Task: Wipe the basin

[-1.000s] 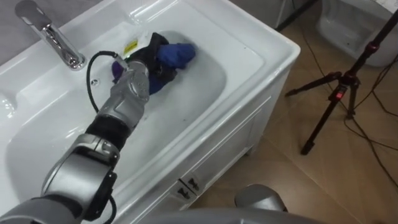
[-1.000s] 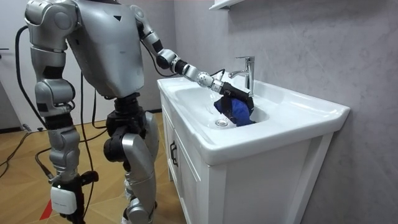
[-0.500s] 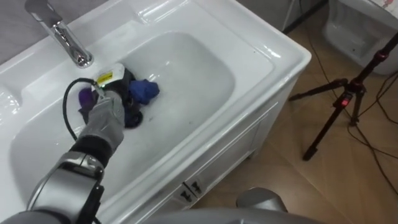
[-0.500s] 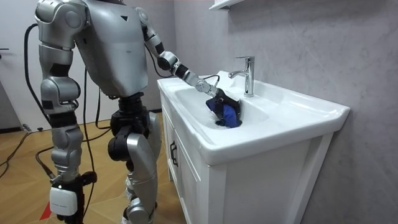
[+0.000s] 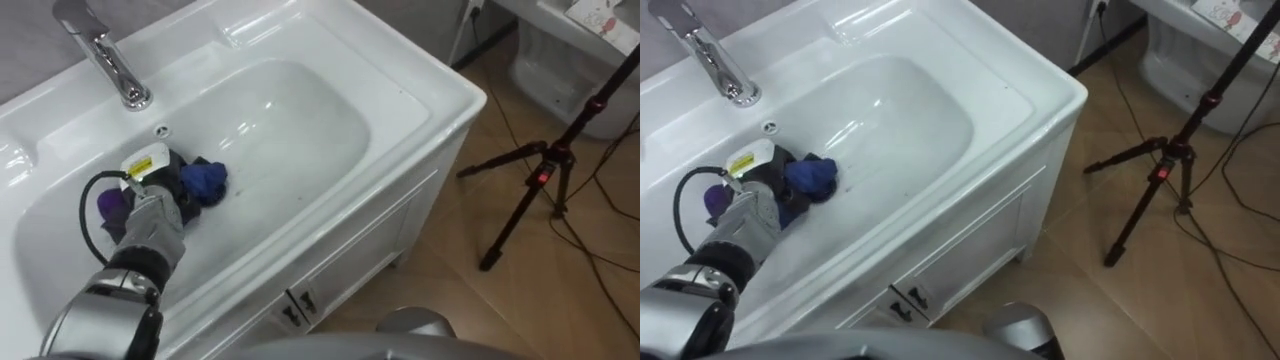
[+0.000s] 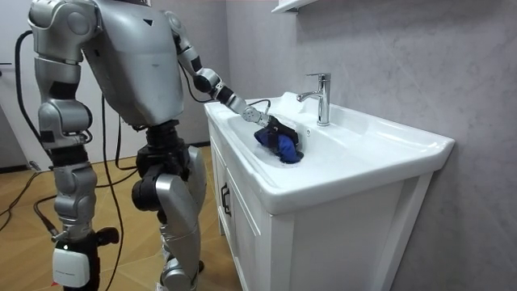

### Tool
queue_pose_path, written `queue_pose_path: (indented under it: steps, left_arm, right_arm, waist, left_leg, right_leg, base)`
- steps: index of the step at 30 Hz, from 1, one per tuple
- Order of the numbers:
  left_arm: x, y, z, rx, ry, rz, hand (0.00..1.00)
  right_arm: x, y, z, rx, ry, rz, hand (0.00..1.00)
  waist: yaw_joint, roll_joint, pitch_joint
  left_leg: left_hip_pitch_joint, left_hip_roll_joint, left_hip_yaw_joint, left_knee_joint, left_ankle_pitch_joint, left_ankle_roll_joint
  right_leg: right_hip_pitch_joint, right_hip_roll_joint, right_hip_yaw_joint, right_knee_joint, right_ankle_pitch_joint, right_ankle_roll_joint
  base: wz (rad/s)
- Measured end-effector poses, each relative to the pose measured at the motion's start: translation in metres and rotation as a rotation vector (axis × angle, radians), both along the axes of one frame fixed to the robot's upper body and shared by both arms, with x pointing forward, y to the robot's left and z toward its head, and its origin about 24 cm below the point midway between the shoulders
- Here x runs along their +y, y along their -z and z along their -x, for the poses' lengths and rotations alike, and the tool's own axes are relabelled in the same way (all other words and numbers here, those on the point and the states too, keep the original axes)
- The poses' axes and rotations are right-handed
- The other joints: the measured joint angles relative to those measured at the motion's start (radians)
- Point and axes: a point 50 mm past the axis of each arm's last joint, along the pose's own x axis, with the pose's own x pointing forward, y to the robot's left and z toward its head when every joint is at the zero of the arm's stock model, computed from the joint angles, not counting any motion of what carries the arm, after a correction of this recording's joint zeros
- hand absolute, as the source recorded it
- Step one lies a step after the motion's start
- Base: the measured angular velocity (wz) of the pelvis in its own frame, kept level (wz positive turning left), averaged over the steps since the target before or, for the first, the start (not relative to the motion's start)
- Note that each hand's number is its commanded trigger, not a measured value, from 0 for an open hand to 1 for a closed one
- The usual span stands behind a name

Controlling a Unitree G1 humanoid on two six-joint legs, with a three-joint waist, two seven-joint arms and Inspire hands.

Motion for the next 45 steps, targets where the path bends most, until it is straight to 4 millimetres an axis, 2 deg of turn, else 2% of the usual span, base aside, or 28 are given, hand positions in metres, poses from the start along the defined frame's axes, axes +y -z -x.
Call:
queue_pose_path:
  steps: [7, 10, 16, 21, 23, 25, 28, 31, 36, 39, 41, 45]
  left_arm:
    - [0.001, 0.0, 0.003, -0.009, 0.035, -0.055, 1.0]
    - [0.0, 0.001, 0.005, -0.001, 0.072, -0.097, 1.0]
    - [0.002, 0.009, 0.024, -0.002, 0.136, -0.203, 1.0]
    - [0.011, 0.009, 0.033, -0.012, 0.131, -0.264, 1.0]
    - [0.015, 0.01, 0.041, -0.028, 0.127, -0.295, 1.0]
    - [0.015, 0.009, 0.044, -0.055, 0.14, -0.321, 1.0]
    - [0.015, 0.01, 0.047, -0.068, 0.146, -0.338, 1.0]
    - [0.014, 0.011, 0.051, -0.066, 0.178, -0.371, 1.0]
    - [0.014, 0.01, 0.06, -0.09, 0.184, -0.387, 1.0]
    - [0.012, 0.008, 0.059, -0.115, 0.182, -0.383, 1.0]
    - [0.012, 0.007, 0.059, -0.119, 0.182, -0.381, 1.0]
    - [0.011, 0.009, 0.063, -0.119, 0.181, -0.381, 1.0]
  right_arm:
    - [0.0, 0.0, -0.002, 0.005, -0.021, -0.027, 0.0]
    - [0.0, 0.0, -0.003, 0.017, -0.06, -0.031, 0.0]
    - [0.0, -0.001, -0.004, 0.059, -0.109, -0.032, 0.0]
    - [0.0, 0.0, -0.007, 0.068, -0.099, -0.03, 0.0]
    - [0.0, 0.0, -0.011, 0.059, -0.102, -0.028, 0.0]
    - [0.0, 0.001, -0.018, 0.046, -0.108, -0.026, 0.0]
    - [0.0, 0.001, -0.028, 0.027, -0.117, -0.026, 0.0]
    - [-0.002, 0.001, -0.04, 0.003, -0.126, -0.017, 0.0]
    - [-0.005, 0.0, -0.047, -0.025, -0.101, 0.014, 0.0]
    - [-0.006, 0.0, -0.042, -0.007, -0.096, 0.026, 0.0]
    - [-0.006, 0.0, -0.042, -0.009, -0.096, 0.027, 0.0]
    - [-0.006, 0.0, -0.046, -0.022, -0.1, 0.026, 0.0]
  waist:
    - [0.01, -0.013, -0.0101]
    - [0.009, -0.015, -0.0113]
    - [0.013, -0.02, -0.0125]
    - [0.061, -0.022, -0.0158]
    - [0.073, -0.022, -0.0209]
    - [0.108, -0.017, -0.0291]
    - [0.114, -0.014, -0.034]
    - [0.115, -0.01, -0.0351]
    - [0.122, 0.0, -0.036]
    - [0.146, 0.001, -0.0356]
    - [0.147, 0.006, -0.0332]
    - [0.147, 0.014, -0.0345]
  left_leg:
    - [0.001, 0.0, -0.003, 0.0, 0.0, 0.0]
    - [0.003, 0.0, -0.003, 0.0, 0.0, 0.0]
    - [0.012, 0.003, -0.021, -0.001, 0.0, 0.0]
    - [0.014, 0.003, -0.056, -0.011, 0.0, 0.0]
    - [0.01, 0.003, -0.079, -0.015, 0.001, -0.001]
    - [0.002, 0.006, -0.095, -0.014, 0.003, -0.004]
    - [0.0, 0.013, -0.129, -0.013, 0.007, -0.01]
    - [0.001, 0.016, -0.168, -0.004, 0.011, -0.014]
    - [0.0, 0.017, -0.185, -0.003, 0.013, -0.015]
    - [0.0, 0.018, -0.197, -0.004, 0.013, -0.015]
    - [0.0, 0.018, -0.208, -0.005, 0.013, -0.015]
    - [0.002, 0.017, -0.222, -0.004, 0.013, -0.015]
  right_leg:
    - [0.004, 0.001, 0.001, 0.0, 0.002, 0.0]
    - [0.007, 0.001, 0.001, -0.004, 0.002, 0.0]
    - [0.033, 0.0, -0.01, -0.026, 0.007, -0.001]
    - [0.05, -0.004, -0.028, -0.037, 0.008, -0.002]
    - [0.053, -0.006, -0.044, -0.037, 0.006, -0.004]
    - [0.053, -0.007, -0.065, -0.041, 0.005, -0.008]
    - [0.072, -0.007, -0.099, -0.055, 0.003, -0.017]
    - [0.083, -0.005, -0.118, -0.059, -0.002, -0.026]
    - [0.093, -0.006, -0.127, -0.07, -0.004, -0.027]
    - [0.095, -0.007, -0.142, -0.07, -0.005, -0.029]
    - [0.101, -0.008, -0.15, -0.07, -0.008, -0.029]
    - [0.106, -0.008, -0.155, -0.07, -0.01, -0.03]
  base:
    - [-0.01]
    - [0.0]
    - [0.05]
    - [0.13]
    - [0.24]
    - [0.2]
    - [0.3]
    - [0.18]
    - [0.07]
    - [0.09]
    - [0.15]
    - [0.05]
